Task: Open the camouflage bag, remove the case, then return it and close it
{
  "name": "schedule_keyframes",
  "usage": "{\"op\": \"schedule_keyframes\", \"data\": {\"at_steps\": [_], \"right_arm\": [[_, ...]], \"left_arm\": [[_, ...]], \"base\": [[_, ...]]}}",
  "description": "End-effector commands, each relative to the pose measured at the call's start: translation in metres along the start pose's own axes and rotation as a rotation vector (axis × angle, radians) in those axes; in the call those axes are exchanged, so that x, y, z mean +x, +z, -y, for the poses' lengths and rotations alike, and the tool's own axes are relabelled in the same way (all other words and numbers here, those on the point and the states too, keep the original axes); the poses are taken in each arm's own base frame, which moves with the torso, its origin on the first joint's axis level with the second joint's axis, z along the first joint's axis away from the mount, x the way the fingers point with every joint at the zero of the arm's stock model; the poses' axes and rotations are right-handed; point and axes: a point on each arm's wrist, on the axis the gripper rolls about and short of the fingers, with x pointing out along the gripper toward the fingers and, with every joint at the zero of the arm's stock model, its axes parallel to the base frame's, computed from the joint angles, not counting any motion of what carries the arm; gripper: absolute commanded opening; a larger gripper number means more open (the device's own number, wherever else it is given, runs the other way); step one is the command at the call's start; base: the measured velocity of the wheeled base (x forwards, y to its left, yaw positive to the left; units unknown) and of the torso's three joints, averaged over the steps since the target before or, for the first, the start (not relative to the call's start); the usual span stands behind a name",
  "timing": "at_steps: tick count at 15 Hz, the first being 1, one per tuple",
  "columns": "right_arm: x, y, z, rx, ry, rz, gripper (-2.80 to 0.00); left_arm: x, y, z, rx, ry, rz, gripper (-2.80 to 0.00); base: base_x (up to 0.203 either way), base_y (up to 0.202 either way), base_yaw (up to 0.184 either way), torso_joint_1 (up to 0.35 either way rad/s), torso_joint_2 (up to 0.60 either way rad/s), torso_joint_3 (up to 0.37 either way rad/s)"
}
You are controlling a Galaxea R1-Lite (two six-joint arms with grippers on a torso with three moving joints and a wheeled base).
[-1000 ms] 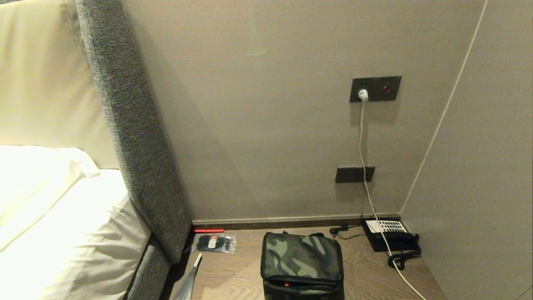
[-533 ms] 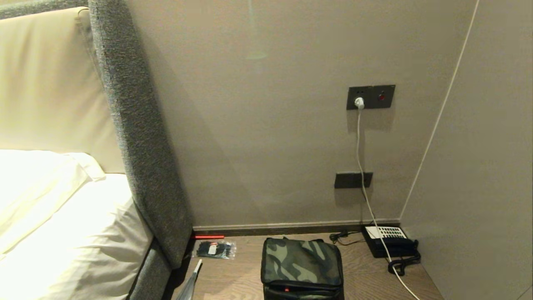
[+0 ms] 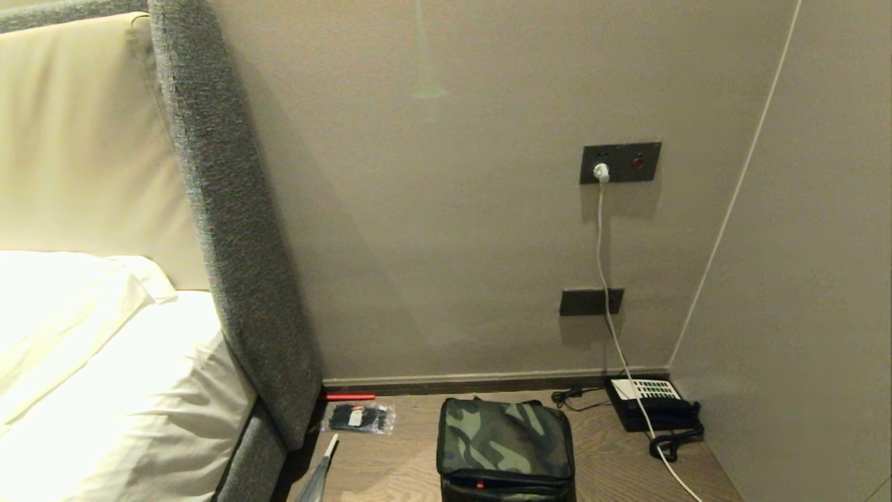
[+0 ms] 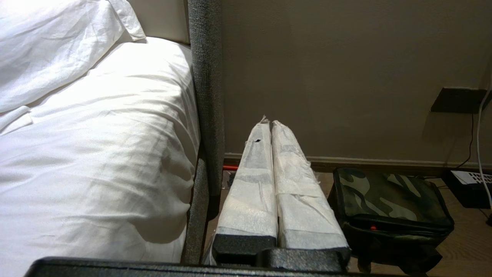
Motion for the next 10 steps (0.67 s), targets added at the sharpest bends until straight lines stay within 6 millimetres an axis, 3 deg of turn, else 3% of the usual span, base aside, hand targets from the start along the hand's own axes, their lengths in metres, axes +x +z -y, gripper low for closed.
{"op": "schedule_keyframes", "data": {"at_steps": [1,10], "right_arm": [[-0.0002,-0.0008,-0.0002,-0.016,0.006,0.002,-2.80],[-0.0002,-0.0006,0.0000,0.011,0.000,0.003,-2.80]], "left_arm": [[0.0001,-0.0009,0.0000,0.001,0.001,-0.001,-2.80],[0.0001,-0.0009,0.0000,0.000,0.002,-0.001,-2.80]], "base": [[0.000,0.000,0.000,0.000,0.00,0.000],[0.000,0.000,0.000,0.000,0.00,0.000]]}}
